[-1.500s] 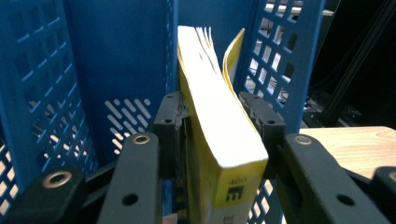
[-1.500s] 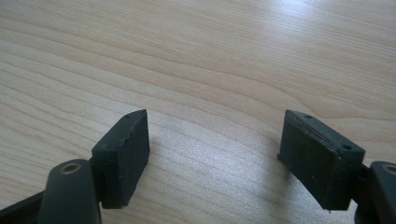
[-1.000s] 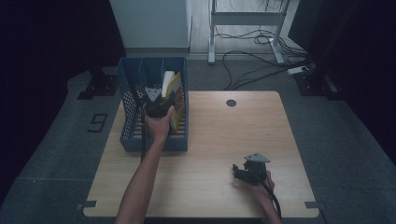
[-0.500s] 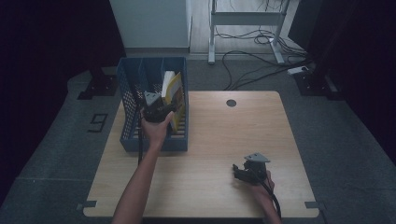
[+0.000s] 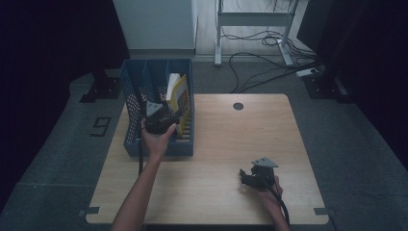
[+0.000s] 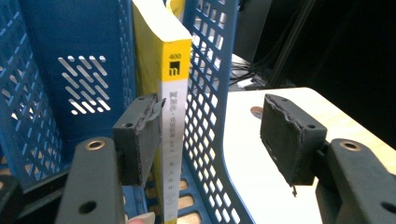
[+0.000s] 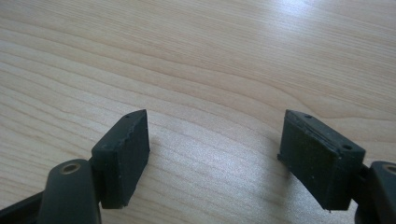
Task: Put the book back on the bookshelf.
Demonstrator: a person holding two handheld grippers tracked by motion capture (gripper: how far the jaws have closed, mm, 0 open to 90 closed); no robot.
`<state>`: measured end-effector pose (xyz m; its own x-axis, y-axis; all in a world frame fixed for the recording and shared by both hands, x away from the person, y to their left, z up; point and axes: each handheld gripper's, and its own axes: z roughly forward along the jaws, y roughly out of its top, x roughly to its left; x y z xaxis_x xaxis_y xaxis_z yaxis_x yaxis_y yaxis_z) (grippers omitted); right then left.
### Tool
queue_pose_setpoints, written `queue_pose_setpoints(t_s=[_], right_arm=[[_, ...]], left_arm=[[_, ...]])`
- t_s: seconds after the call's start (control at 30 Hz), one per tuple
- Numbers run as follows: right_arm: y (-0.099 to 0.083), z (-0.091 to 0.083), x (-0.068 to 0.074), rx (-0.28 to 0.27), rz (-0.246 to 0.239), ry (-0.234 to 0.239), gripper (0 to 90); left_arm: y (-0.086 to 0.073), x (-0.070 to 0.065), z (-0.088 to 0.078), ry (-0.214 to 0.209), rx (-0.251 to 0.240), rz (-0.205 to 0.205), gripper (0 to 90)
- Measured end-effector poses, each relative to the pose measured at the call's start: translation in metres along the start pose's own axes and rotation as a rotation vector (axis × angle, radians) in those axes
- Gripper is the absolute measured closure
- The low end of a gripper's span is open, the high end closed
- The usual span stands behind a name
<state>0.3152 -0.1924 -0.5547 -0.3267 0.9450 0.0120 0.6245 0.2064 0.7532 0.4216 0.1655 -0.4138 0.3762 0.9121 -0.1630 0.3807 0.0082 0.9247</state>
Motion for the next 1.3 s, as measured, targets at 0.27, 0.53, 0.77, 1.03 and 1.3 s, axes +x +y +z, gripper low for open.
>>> queue_pose_setpoints(t_s=[0.27,0.53,0.77,1.03,1.3], right_arm=[[0.0,0.0,0.0,-0.001,0.0,-0.001,23.3],[0.0,0.0,0.0,-0.001,0.002,-0.002,23.3],[0.0,0.0,0.0,-0.001,0.0,-0.001,23.2],[0.0,0.0,0.0,-0.001,0.001,-0.002,23.2],[0.0,0.0,0.0,-0.001,0.0,-0.002,23.2]], left_arm=[[-0.017,-0.002,-0.022,-0.069,0.006,0.007,38.2],[-0.04,-0.001,-0.044,-0.136,0.031,0.008,38.1],[-0.057,0.002,-0.058,-0.168,0.081,-0.005,37.2],[-0.089,0.001,-0.075,-0.201,0.112,0.012,37.3],[-0.12,0.002,-0.078,-0.228,0.174,0.018,36.3]])
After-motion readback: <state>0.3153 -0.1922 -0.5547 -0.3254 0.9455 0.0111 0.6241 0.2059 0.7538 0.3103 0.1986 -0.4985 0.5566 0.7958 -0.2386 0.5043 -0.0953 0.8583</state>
